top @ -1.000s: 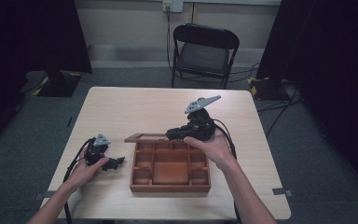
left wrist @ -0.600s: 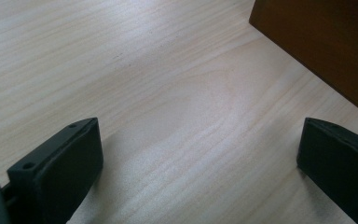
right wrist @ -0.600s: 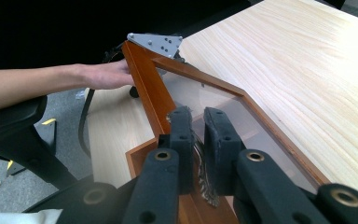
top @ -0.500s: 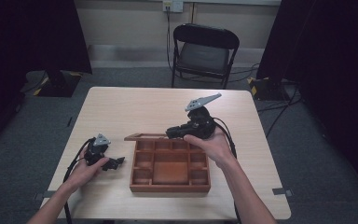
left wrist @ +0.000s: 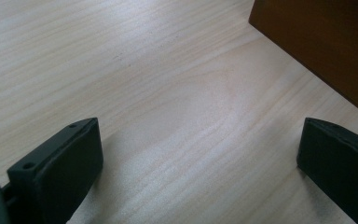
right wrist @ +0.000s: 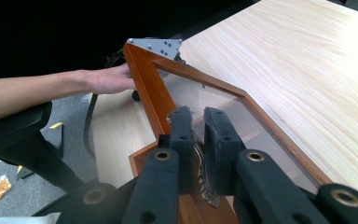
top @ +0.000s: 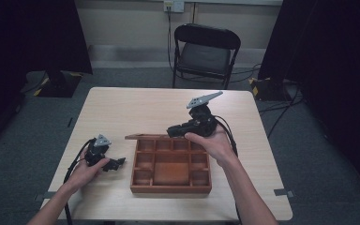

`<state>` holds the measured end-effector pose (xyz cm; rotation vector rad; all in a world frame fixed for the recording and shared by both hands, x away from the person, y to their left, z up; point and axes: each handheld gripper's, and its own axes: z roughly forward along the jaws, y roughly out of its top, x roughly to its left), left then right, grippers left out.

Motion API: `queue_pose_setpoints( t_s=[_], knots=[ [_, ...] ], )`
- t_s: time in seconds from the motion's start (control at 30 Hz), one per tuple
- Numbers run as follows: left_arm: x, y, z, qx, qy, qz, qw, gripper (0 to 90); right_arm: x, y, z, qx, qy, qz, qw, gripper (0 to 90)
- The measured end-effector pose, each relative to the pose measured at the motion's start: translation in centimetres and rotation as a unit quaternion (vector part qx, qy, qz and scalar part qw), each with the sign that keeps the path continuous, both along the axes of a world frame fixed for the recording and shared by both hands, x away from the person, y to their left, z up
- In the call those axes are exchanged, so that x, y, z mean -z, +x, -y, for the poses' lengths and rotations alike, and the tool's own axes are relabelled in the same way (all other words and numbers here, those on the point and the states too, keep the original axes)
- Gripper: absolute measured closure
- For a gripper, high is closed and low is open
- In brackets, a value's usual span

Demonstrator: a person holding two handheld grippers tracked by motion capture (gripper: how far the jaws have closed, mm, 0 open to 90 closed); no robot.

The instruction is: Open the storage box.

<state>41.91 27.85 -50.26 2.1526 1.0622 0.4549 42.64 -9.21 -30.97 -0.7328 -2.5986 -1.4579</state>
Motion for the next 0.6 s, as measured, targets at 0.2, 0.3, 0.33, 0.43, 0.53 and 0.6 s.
queue_pose_setpoints(
  t_s=[0.2,0.3,0.33,0.43,0.53,0.6],
  knots=[
    [0.0,0.0,0.0,0.0,0.0,0.0,1.0,0.0,-0.02,0.15,0.05,-0.001,0.002,-0.004,1.0,82.6],
    [0.0,-0.01,0.0,0.0,0.0,0.0,1.0,0.0,-0.05,0.31,0.07,-0.001,0.004,-0.007,1.0,82.6],
    [0.0,0.0,0.0,0.0,0.0,0.0,1.0,0.0,-0.04,0.35,0.08,-0.001,0.005,-0.007,1.0,82.6],
    [-0.01,0.0,0.0,0.0,0.0,0.0,1.0,0.0,-0.02,0.44,0.12,-0.001,0.008,-0.01,0.9999,82.6],
    [0.0,-0.01,0.0,0.0,0.0,0.0,1.0,0.0,-0.01,0.6,0.17,-0.002,0.01,-0.013,0.9999,82.6],
    [0.0,-0.01,0.0,0.0,0.0,0.0,1.0,0.0,0.02,0.76,0.23,-0.003,0.015,-0.017,0.9997,82.6]
  ],
)
